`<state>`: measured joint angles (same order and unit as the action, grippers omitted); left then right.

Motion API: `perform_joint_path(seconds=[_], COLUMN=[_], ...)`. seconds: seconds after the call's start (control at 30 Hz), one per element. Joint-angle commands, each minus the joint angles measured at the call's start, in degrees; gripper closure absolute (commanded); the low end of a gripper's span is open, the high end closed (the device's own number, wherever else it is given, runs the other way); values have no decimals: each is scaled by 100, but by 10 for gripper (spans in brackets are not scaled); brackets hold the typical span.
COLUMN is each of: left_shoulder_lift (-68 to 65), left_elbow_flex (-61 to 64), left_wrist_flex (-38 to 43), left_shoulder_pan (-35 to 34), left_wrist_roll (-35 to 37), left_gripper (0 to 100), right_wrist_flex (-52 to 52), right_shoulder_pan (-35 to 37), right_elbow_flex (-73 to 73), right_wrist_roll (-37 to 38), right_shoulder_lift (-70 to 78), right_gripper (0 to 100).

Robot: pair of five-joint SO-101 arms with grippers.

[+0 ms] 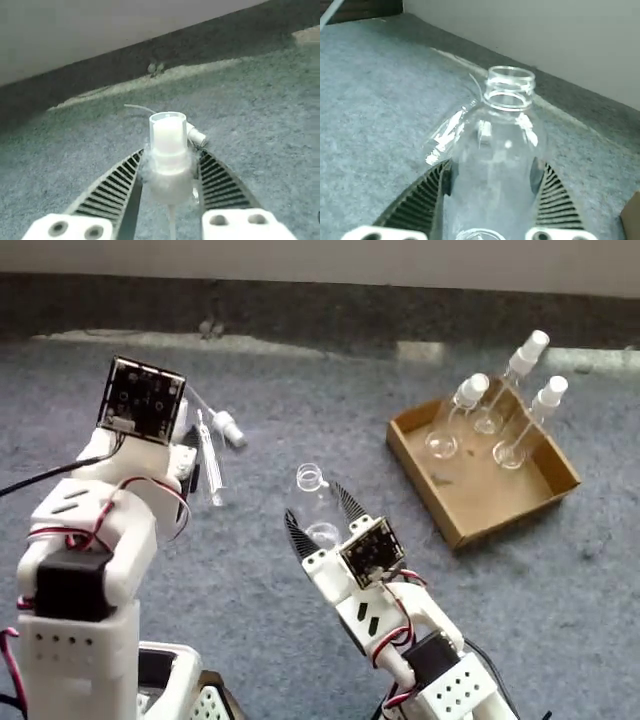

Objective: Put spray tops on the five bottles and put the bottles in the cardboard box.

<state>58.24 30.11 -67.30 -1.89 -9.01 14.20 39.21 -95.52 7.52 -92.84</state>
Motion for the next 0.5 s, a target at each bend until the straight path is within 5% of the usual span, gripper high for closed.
perform_joint_path(seconds=[0.0,0.1,0.3,0.47], left_shoulder_lift=[690,927,971,971], left_elbow_flex=[-127,-119,-119,-57], left_wrist_flex=[536,1064,2004,3534], left_shoulder_pan=[716,980,1156,1165], left_wrist_roll=[79,193,1697,2488], left_gripper=[995,995,995,995], right_wrist_flex=[-541,-840,-822,-629], right_shoulder_pan=[84,84,66,57], right_elbow_flex=[-400,-778,-971,-971], right_wrist_roll=[35,35,26,18], right_shoulder_lift=[-92,-92,-92,-92], right_gripper=[874,874,874,874])
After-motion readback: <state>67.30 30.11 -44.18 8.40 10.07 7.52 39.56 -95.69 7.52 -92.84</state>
